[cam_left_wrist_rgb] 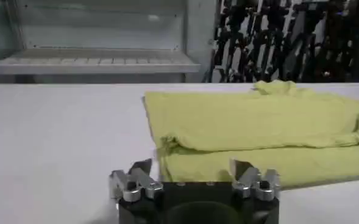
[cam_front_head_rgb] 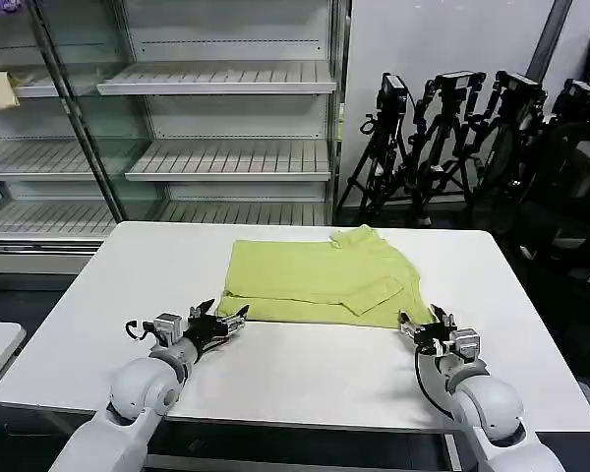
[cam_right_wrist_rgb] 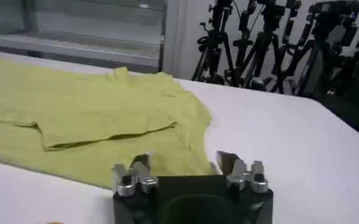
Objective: Fold and organize the clothes.
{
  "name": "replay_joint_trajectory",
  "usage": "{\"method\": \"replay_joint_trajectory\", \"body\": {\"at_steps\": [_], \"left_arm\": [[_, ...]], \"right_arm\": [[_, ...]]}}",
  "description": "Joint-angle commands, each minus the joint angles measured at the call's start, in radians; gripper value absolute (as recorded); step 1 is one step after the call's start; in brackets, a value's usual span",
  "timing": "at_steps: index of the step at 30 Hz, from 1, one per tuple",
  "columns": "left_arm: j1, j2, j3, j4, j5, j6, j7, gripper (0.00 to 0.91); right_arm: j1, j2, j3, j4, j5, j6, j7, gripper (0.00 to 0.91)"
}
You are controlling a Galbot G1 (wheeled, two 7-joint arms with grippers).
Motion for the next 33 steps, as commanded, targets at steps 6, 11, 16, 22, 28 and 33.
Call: {"method": "replay_joint_trajectory", "body": {"at_steps": [6,11,16,22,28,33], "left_arm": [[0.028,0.009,0.028,0.013,0.000,0.015,-0.005,0.010],[0.083,0.033,0.017,-0.021,0.067,0.015,0.103,0.010],[0.181,0.053,-0.039,-0.133,0.123,0.015,0.089,0.010],[0.304,0.070,-0.106,-0.237,0.138,0.013,0.067,0.000],[0.516,0.073,-0.232,-0.382,0.174,-0.006,0.050,0.010],[0.608,0.084,-0.274,-0.437,0.194,-0.018,0.051,0.010]], "right_arm": [[-0.039,0.003,0.008,0.016,0.054,-0.034,-0.003,0.000],[-0.074,0.004,0.006,0.071,-0.005,-0.024,-0.062,0.000],[-0.158,0.007,0.028,0.170,-0.019,-0.024,-0.068,0.000],[-0.277,0.010,0.089,0.243,-0.035,-0.006,-0.077,0.000],[-0.420,0.015,0.136,0.334,-0.080,0.027,-0.093,0.000],[-0.516,0.027,0.167,0.406,-0.118,0.066,-0.097,0.000]]}}
